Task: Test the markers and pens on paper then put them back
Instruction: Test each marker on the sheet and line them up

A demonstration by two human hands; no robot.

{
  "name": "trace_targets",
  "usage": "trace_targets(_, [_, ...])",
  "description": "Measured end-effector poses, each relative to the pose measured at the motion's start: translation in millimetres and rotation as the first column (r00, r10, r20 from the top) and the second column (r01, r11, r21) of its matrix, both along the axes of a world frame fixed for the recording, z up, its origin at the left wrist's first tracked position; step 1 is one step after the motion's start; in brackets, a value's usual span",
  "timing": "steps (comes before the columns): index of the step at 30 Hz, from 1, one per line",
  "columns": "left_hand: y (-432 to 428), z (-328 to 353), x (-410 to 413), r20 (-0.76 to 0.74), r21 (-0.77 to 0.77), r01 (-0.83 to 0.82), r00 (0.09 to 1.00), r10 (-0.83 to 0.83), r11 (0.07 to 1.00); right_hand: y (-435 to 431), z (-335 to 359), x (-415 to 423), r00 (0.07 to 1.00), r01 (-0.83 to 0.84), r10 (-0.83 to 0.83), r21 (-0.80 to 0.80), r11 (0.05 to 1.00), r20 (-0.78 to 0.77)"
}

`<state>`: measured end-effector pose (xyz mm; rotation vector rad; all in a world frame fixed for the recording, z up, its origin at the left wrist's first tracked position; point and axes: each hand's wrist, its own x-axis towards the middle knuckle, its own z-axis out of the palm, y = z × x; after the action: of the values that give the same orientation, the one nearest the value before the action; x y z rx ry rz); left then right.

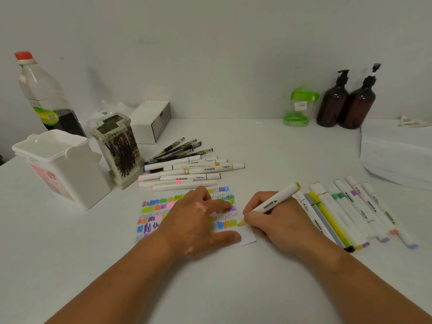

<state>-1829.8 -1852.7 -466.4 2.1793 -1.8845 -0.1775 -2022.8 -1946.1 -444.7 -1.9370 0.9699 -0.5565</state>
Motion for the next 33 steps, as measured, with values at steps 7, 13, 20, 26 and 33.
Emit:
trace_targets(7, [-1.3,-2.6,1.2,-0.003,0.003,0.000,1.000,0.000,1.000,-0.4,0.3,0.3,1.000,0.006,-0.006,-0.013,1.000,-0.007])
trace_targets(13, [-1.5,-2.3,2.3,-0.005,0.005,0.005,1.000,-0.005,1.000,-1.1,-0.8,0.7,1.000,0.027,-0.027,-0.019,0.999,-0.009])
trace_targets(20, [-1.7,-1.3,2.0,-0.012,0.010,0.010,1.000,-0.010,1.000,-1.4,-1.6,0.7,0.999,0.040,-0.040,-0.017,0.999,-0.012])
trace_targets(26, [-0.2,0.3,1.8,-0.022,-0.001,0.016,1.000,-0.016,1.000,-1.2,-1.2,0.3,0.999,0.044,-0.044,-0.029,0.999,-0.011])
trace_targets(33, [0.5,3.3,0.7,-0.030,0.012,0.015,0.999,-0.015,1.000,-0.4,-0.6,0.6,1.000,0.018,-0.019,-0.045,0.999,-0.024])
